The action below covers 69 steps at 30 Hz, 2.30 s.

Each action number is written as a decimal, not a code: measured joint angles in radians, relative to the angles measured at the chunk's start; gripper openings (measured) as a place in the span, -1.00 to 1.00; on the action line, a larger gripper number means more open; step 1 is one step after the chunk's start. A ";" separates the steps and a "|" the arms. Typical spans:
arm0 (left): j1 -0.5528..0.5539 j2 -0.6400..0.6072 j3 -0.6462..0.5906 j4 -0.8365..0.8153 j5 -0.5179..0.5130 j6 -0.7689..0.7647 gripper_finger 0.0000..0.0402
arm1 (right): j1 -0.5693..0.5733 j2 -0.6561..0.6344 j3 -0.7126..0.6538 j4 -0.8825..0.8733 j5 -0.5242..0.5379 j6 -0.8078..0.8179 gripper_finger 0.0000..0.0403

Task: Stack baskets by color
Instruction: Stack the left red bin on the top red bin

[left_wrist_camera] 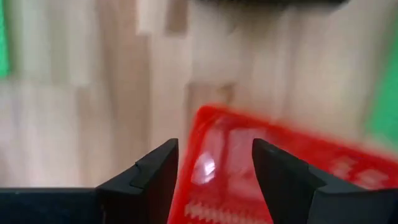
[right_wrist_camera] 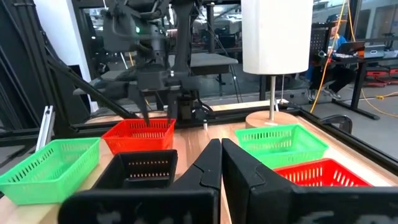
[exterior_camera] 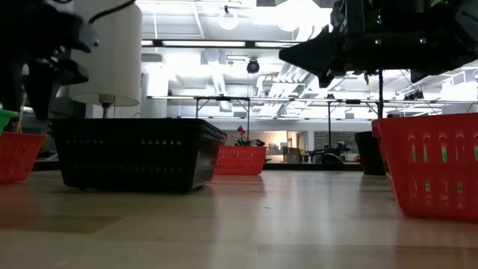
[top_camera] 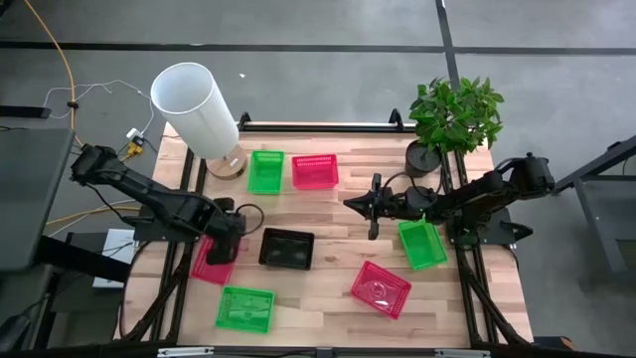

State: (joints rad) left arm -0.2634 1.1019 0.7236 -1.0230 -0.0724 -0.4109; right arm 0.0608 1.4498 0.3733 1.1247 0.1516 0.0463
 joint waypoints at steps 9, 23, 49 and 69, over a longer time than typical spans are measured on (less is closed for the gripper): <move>0.022 0.171 -0.007 -0.034 0.005 0.106 -0.04 | 0.000 0.000 0.000 -0.022 -0.003 -0.002 -1.00; 0.023 0.312 -0.007 -0.015 0.062 0.160 -0.49 | 0.000 0.000 0.000 -0.045 -0.004 -0.001 -1.00; 0.056 0.047 0.524 -0.385 -0.549 -0.058 -1.00 | 0.001 0.000 0.000 -0.088 -0.006 0.054 -1.00; 0.273 0.105 -0.051 1.042 -0.651 -0.299 -1.00 | 0.093 -0.001 0.000 0.225 -0.012 -0.099 -1.00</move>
State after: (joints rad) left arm 0.0100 1.2070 0.6730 0.0195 -0.7231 -0.7096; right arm 0.1536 1.4491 0.3729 1.3500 0.1395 -0.0524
